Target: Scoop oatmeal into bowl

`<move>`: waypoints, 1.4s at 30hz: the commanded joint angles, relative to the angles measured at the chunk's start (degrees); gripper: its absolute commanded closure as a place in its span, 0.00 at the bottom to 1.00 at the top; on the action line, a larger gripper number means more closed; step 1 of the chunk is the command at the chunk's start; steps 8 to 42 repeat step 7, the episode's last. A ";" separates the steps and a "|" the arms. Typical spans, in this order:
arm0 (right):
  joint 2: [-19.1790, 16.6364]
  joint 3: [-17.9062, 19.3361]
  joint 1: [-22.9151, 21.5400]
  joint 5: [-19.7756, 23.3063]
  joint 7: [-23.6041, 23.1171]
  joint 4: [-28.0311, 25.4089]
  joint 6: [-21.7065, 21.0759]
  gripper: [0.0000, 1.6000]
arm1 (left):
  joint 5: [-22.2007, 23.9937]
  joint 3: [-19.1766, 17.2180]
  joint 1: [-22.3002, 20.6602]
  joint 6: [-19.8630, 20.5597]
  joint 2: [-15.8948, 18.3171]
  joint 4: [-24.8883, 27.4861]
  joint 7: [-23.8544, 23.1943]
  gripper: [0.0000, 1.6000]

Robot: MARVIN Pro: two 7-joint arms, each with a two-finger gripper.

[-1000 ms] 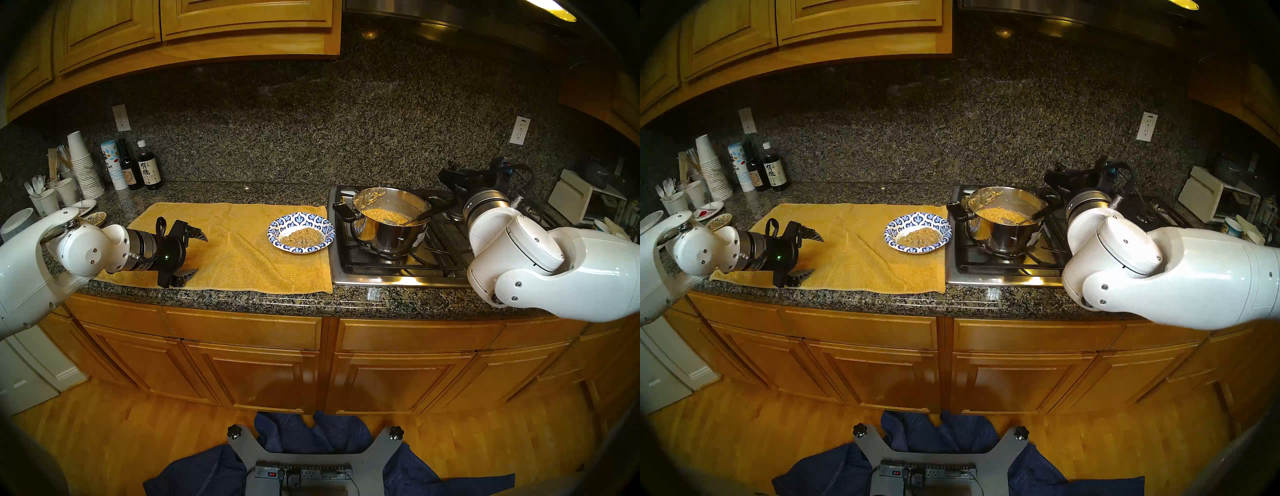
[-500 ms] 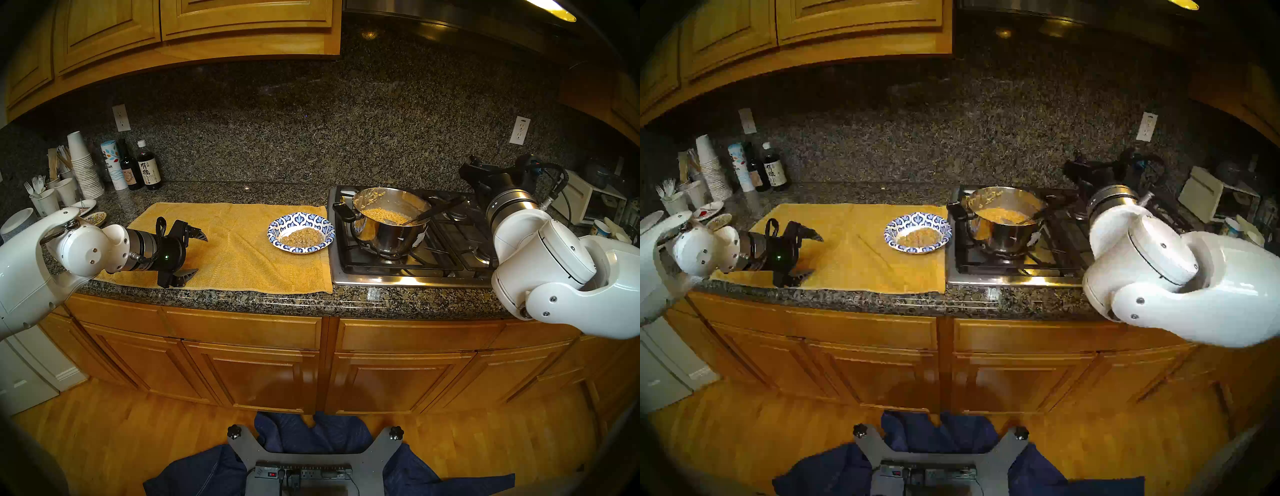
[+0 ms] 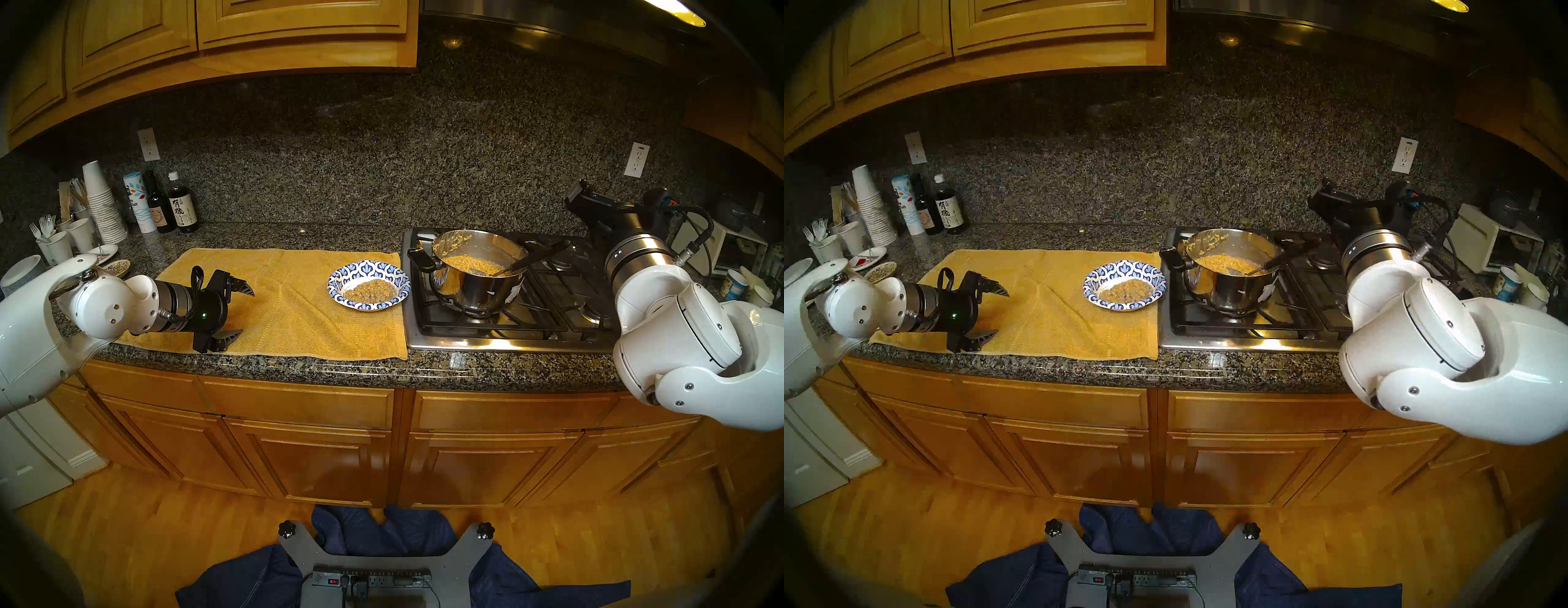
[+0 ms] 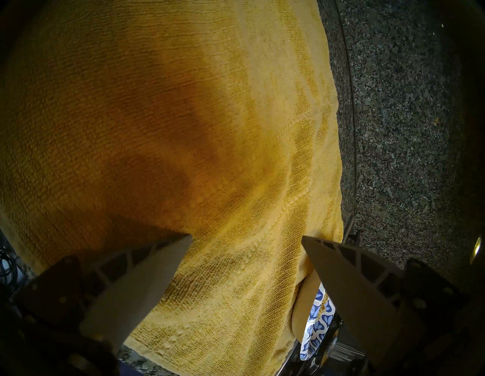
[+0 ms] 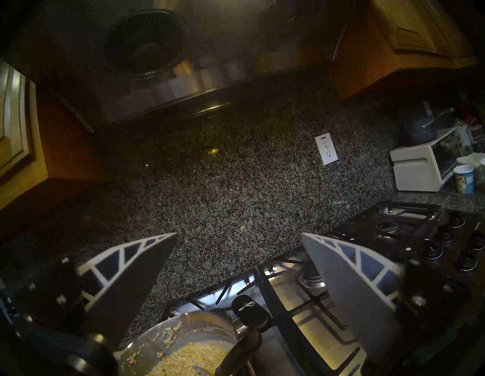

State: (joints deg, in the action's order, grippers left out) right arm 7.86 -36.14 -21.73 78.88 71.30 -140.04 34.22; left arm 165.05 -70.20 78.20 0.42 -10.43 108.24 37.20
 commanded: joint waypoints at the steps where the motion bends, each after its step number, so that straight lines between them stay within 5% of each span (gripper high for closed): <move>1: -1.11 -0.74 -2.44 -4.37 5.81 0.04 1.39 0.00 | -0.05 -0.11 -0.12 -0.01 -0.07 -0.10 -0.04 0.00; 42: -1.45 -2.26 -3.17 -5.93 5.73 0.04 2.25 0.00 | -0.05 -0.11 -0.12 -0.01 -0.07 -0.10 -0.04 0.00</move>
